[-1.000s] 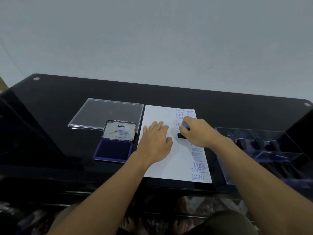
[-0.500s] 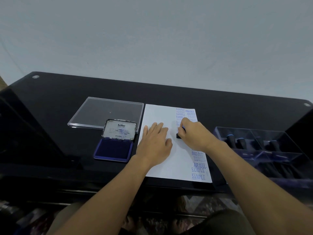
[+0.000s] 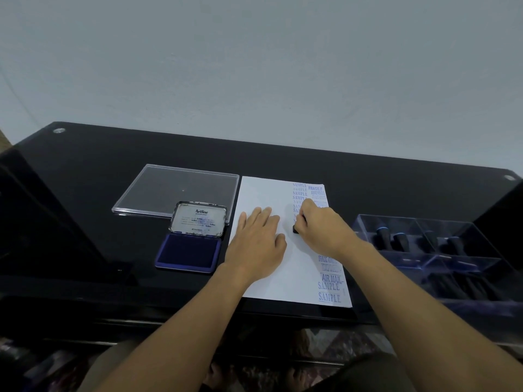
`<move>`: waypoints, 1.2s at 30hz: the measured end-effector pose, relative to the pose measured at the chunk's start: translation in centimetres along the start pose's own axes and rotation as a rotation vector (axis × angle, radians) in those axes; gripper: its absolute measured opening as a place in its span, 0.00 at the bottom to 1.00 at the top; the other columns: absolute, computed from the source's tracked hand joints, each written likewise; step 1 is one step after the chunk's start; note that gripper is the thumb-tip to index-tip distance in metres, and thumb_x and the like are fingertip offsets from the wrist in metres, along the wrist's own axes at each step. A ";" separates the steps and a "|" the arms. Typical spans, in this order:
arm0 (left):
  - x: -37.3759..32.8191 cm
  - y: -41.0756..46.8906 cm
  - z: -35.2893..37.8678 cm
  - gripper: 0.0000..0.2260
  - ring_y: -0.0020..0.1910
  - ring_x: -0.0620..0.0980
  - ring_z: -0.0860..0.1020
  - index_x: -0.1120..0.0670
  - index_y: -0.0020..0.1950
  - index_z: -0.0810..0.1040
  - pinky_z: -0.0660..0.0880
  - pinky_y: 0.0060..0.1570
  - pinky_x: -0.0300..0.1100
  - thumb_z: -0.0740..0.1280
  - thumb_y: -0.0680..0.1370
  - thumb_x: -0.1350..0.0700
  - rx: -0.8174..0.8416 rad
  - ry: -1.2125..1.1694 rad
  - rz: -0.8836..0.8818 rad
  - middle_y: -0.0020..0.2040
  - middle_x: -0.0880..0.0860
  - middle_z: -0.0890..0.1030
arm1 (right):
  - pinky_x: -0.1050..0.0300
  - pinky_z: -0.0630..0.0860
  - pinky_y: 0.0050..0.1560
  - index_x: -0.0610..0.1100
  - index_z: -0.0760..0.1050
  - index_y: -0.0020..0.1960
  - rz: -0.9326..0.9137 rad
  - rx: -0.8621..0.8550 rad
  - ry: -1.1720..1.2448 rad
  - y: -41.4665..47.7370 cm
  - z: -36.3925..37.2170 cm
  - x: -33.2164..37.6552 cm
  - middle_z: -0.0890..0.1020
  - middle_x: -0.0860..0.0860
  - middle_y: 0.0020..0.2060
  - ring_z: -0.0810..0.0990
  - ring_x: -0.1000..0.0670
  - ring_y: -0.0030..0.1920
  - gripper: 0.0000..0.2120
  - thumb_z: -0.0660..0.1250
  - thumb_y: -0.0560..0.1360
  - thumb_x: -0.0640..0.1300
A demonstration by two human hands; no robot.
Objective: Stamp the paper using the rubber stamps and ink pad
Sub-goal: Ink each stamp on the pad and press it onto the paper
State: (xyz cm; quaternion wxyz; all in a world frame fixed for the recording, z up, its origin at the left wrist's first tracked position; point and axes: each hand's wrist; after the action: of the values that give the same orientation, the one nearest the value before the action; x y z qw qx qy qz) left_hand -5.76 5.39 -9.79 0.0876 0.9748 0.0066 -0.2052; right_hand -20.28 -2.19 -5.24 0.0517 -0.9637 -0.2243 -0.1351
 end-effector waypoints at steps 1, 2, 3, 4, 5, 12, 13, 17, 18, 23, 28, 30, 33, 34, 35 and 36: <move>0.0 0.0 0.0 0.20 0.78 0.51 0.51 0.55 0.74 0.64 0.43 0.77 0.53 0.53 0.83 0.52 0.002 0.001 -0.002 0.79 0.53 0.58 | 0.55 0.65 0.29 0.43 0.65 0.48 0.002 -0.001 0.000 0.0 0.0 0.0 0.77 0.46 0.36 0.72 0.49 0.31 0.08 0.55 0.83 0.47; 0.0 0.0 0.0 0.20 0.78 0.51 0.50 0.55 0.74 0.64 0.43 0.77 0.53 0.53 0.83 0.52 0.006 0.000 -0.005 0.79 0.53 0.57 | 0.55 0.65 0.29 0.43 0.65 0.48 0.002 -0.002 -0.001 0.0 0.0 0.0 0.77 0.46 0.36 0.72 0.49 0.31 0.08 0.55 0.83 0.47; 0.0 0.0 0.1 0.21 0.79 0.51 0.50 0.55 0.75 0.64 0.43 0.78 0.53 0.53 0.83 0.52 0.010 -0.001 -0.008 0.79 0.53 0.57 | 0.55 0.66 0.29 0.43 0.65 0.49 0.004 -0.001 -0.001 0.0 0.1 0.0 0.77 0.46 0.36 0.72 0.49 0.31 0.08 0.55 0.83 0.47; 0.0 0.0 0.1 0.21 0.79 0.51 0.49 0.55 0.75 0.63 0.43 0.78 0.53 0.53 0.83 0.52 0.013 0.000 -0.009 0.80 0.53 0.56 | 0.55 0.66 0.30 0.44 0.65 0.49 0.005 0.000 0.000 0.0 0.1 0.0 0.77 0.46 0.36 0.72 0.49 0.31 0.08 0.55 0.83 0.47; 0.0 0.1 0.1 0.21 0.79 0.51 0.49 0.55 0.75 0.63 0.43 0.78 0.53 0.53 0.83 0.52 0.014 0.001 -0.010 0.80 0.53 0.56 | 0.55 0.66 0.29 0.44 0.65 0.49 0.005 0.001 0.002 0.0 0.1 0.0 0.77 0.46 0.36 0.72 0.49 0.31 0.08 0.55 0.83 0.47; 0.0 0.1 0.1 0.21 0.79 0.51 0.49 0.55 0.75 0.64 0.42 0.77 0.52 0.53 0.83 0.52 0.015 -0.002 -0.015 0.80 0.53 0.56 | 0.59 0.64 0.29 0.45 0.64 0.48 0.001 0.009 -0.003 -0.1 -0.2 0.3 0.75 0.50 0.35 0.71 0.51 0.30 0.08 0.55 0.84 0.47; 0.0 0.1 0.1 0.21 0.79 0.51 0.49 0.55 0.75 0.64 0.42 0.77 0.52 0.53 0.83 0.52 0.017 -0.002 -0.016 0.80 0.53 0.56 | 0.58 0.64 0.29 0.45 0.64 0.48 0.004 0.007 -0.003 -0.2 -0.2 0.3 0.75 0.49 0.35 0.71 0.51 0.30 0.08 0.55 0.84 0.47; -0.1 0.0 0.0 0.21 0.79 0.51 0.49 0.55 0.75 0.63 0.42 0.77 0.52 0.53 0.83 0.52 0.020 -0.005 -0.019 0.80 0.53 0.56 | 0.57 0.64 0.29 0.45 0.64 0.47 0.007 0.007 -0.004 -0.2 -0.2 0.2 0.76 0.48 0.35 0.71 0.50 0.30 0.08 0.55 0.83 0.47; -0.1 0.0 0.0 0.21 0.79 0.51 0.49 0.55 0.75 0.63 0.42 0.77 0.52 0.53 0.83 0.52 0.019 -0.004 -0.019 0.80 0.53 0.56 | 0.57 0.65 0.29 0.44 0.64 0.47 0.007 0.011 -0.004 -0.1 -0.2 0.2 0.76 0.48 0.36 0.71 0.50 0.30 0.08 0.55 0.83 0.47; -0.1 0.0 -0.1 0.22 0.79 0.51 0.48 0.55 0.76 0.62 0.42 0.78 0.52 0.52 0.83 0.51 0.030 0.001 -0.024 0.80 0.53 0.55 | 0.56 0.66 0.31 0.44 0.67 0.48 -0.004 0.042 0.049 -0.3 -1.3 0.2 0.77 0.47 0.37 0.72 0.50 0.32 0.09 0.56 0.83 0.47; 0.0 0.0 0.0 0.22 0.79 0.51 0.47 0.54 0.77 0.61 0.42 0.78 0.52 0.52 0.83 0.51 0.035 -0.009 -0.026 0.80 0.53 0.54 | 0.53 0.70 0.32 0.43 0.69 0.46 0.010 -0.071 0.160 0.0 -4.7 0.1 0.78 0.46 0.39 0.73 0.49 0.33 0.10 0.56 0.82 0.47; 0.0 0.0 0.0 0.22 0.79 0.51 0.48 0.54 0.77 0.61 0.42 0.78 0.52 0.52 0.83 0.51 0.033 -0.011 -0.026 0.80 0.53 0.54 | 0.54 0.69 0.32 0.44 0.69 0.46 0.001 -0.089 0.154 0.2 -5.7 0.0 0.78 0.47 0.38 0.73 0.50 0.33 0.10 0.57 0.82 0.47; -0.1 0.0 0.0 0.22 0.79 0.51 0.48 0.55 0.77 0.61 0.42 0.78 0.52 0.52 0.83 0.51 0.034 -0.003 -0.025 0.80 0.53 0.54 | 0.57 0.67 0.30 0.44 0.69 0.45 -0.010 -0.089 0.150 0.3 -6.5 0.0 0.78 0.49 0.37 0.72 0.51 0.32 0.10 0.57 0.83 0.47; -0.1 0.1 0.0 0.22 0.79 0.51 0.48 0.55 0.77 0.61 0.42 0.78 0.52 0.52 0.83 0.51 0.033 -0.005 -0.025 0.80 0.53 0.54 | 0.58 0.66 0.30 0.44 0.70 0.46 -0.010 -0.089 0.148 0.3 -6.6 0.0 0.78 0.50 0.38 0.71 0.52 0.32 0.10 0.57 0.83 0.47; -0.1 0.1 0.0 0.22 0.79 0.51 0.48 0.55 0.77 0.61 0.42 0.78 0.52 0.52 0.83 0.51 0.031 -0.008 -0.025 0.80 0.53 0.54 | 0.58 0.66 0.30 0.44 0.70 0.46 -0.011 -0.086 0.144 0.2 -6.7 0.1 0.78 0.51 0.38 0.71 0.52 0.32 0.10 0.57 0.83 0.47; -0.1 0.1 0.0 0.22 0.79 0.51 0.48 0.55 0.77 0.61 0.42 0.78 0.52 0.52 0.83 0.51 0.031 -0.010 -0.026 0.80 0.53 0.54 | 0.59 0.66 0.30 0.44 0.70 0.46 -0.014 -0.081 0.140 0.1 -6.7 0.1 0.77 0.53 0.37 0.71 0.53 0.32 0.09 0.57 0.83 0.47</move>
State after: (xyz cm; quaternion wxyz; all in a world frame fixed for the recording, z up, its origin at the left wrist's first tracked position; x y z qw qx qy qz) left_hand -5.81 5.34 -9.73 0.0698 0.9748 0.0156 -0.2115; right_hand -21.69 -3.32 1.18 0.0273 -0.9517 -0.2210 -0.2116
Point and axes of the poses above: each hand's wrist, its own y-axis towards the middle knuckle, its own z-axis out of the palm, x = y × z
